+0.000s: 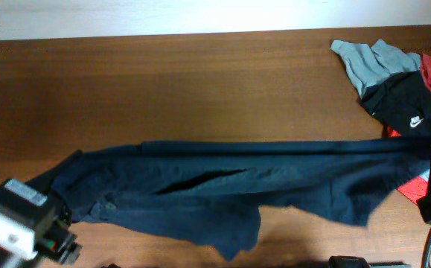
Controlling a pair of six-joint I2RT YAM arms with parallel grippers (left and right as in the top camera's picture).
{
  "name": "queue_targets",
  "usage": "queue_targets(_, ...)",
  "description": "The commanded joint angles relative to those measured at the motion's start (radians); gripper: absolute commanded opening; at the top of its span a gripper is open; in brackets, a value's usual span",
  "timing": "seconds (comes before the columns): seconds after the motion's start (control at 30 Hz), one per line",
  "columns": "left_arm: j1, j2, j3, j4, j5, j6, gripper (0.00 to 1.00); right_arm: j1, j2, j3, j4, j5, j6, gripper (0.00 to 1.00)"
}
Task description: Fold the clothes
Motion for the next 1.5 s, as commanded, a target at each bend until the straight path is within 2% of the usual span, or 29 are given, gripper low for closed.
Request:
queue_targets(0.0, 0.005, 0.062, 0.006, -0.024, -0.185, -0.019, 0.06, -0.003, 0.083, 0.014, -0.013, 0.085, -0.026, 0.04)
queue_targets(0.17, 0.005, 0.262, -0.023, -0.029, -0.305, -0.020, 0.06, -0.003, 0.257, 0.014, -0.050, 0.085, -0.026, 0.04)
queue_targets(0.27, 0.026, 0.383, -0.023, -0.007, -0.318, -0.020, 0.06, -0.003, 0.351, 0.014, -0.052, 0.084, -0.028, 0.04)
queue_targets(0.37, 0.106, 0.563, -0.024, 0.034, -0.294, -0.020, 0.06, -0.003, 0.490, 0.014, -0.039, 0.048, -0.060, 0.04)
queue_targets(0.47, 0.217, 0.809, -0.024, 0.124, -0.194, -0.020, 0.06, -0.003, 0.659, 0.014, 0.026, -0.010, -0.098, 0.04)
queue_targets(0.53, 0.253, 0.904, -0.023, 0.178, -0.153, -0.020, 0.07, -0.002, 0.725, 0.014, 0.064, -0.035, -0.104, 0.04)
queue_targets(0.7, 0.321, 1.132, -0.023, 0.356, -0.092, -0.019, 0.28, 0.003, 0.935, 0.014, 0.237, -0.107, -0.104, 0.09)
queue_targets(0.73, 0.332, 1.173, -0.023, 0.396, -0.092, -0.016, 0.36, 0.006, 0.980, 0.014, 0.290, -0.111, -0.104, 0.17)
queue_targets(0.77, 0.341, 1.205, -0.023, 0.426, -0.092, -0.016, 0.43, 0.011, 1.027, 0.014, 0.346, -0.111, -0.105, 0.40)
queue_targets(0.83, 0.360, 1.223, -0.023, 0.425, -0.092, -0.016, 0.48, 0.010, 1.072, 0.014, 0.377, -0.111, -0.130, 0.58)
queue_targets(0.9, 0.375, 1.213, -0.020, 0.373, -0.089, -0.016, 0.48, 0.003, 1.080, 0.014, 0.356, -0.110, -0.184, 0.61)
queue_targets(0.97, 0.385, 1.196, -0.014, 0.272, -0.051, -0.016, 0.59, 0.003, 1.065, 0.014, 0.315, -0.108, -0.208, 0.61)
queue_targets(1.13, 0.386, 1.186, -0.020, 0.061, 0.173, -0.015, 0.70, 0.005, 0.964, 0.014, 0.196, -0.111, -0.233, 0.61)
queue_targets(1.3, 0.386, 1.209, -0.099, 0.062, 0.309, 0.166, 0.71, 0.005, 0.750, 0.014, 0.107, -0.111, -0.235, 0.61)
queue_targets(1.33, 0.386, 1.222, -0.112, 0.079, 0.316, 0.174, 0.70, 0.005, 0.703, 0.014, 0.092, -0.111, -0.235, 0.62)
queue_targets(1.47, 0.386, 1.314, -0.123, 0.146, 0.317, 0.211, 0.39, 0.005, 0.520, 0.014, 0.019, -0.112, -0.231, 0.64)
